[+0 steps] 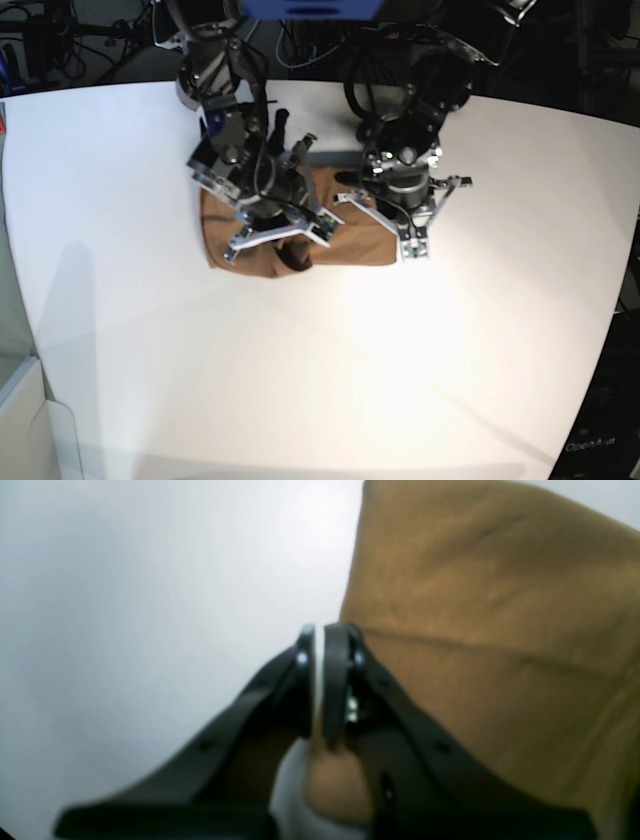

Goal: Fold the T-shirt properly
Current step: 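Press the folded end down beside the left gripper with the right gripper, then push the folded bundle together with both grippers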

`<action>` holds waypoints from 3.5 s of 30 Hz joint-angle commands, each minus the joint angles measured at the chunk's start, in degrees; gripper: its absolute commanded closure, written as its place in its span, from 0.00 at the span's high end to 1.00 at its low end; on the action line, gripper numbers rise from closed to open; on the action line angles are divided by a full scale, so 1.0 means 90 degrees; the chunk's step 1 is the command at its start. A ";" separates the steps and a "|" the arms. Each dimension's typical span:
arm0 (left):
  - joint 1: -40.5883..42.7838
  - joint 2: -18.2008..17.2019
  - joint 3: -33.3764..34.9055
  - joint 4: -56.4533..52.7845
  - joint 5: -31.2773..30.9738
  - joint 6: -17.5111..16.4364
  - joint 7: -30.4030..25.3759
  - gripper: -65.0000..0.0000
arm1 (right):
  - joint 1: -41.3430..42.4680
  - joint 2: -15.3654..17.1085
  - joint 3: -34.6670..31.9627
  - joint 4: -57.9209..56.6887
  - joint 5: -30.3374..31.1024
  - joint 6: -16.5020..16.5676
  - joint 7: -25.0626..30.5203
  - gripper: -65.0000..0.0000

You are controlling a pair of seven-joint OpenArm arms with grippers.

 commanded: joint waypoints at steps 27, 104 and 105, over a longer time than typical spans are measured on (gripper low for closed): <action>-0.0071 0.0014 -0.0008 0.0082 0.0066 0.0001 -0.0100 0.04 | -0.0271 -0.0429 0.0625 0.0111 0.0063 -0.0030 0.0134 0.64; 0.0085 -0.0445 -0.0018 0.0434 0.0066 0.0001 -0.0081 0.04 | 0.0188 -0.0439 0.0332 0.0189 0.0024 -0.0030 0.0085 0.02; 0.0085 -0.0445 -0.0018 0.0277 0.0066 0.0001 -0.0100 0.04 | 0.0179 -0.0439 0.0263 0.0189 0.0024 -0.0030 0.0085 0.02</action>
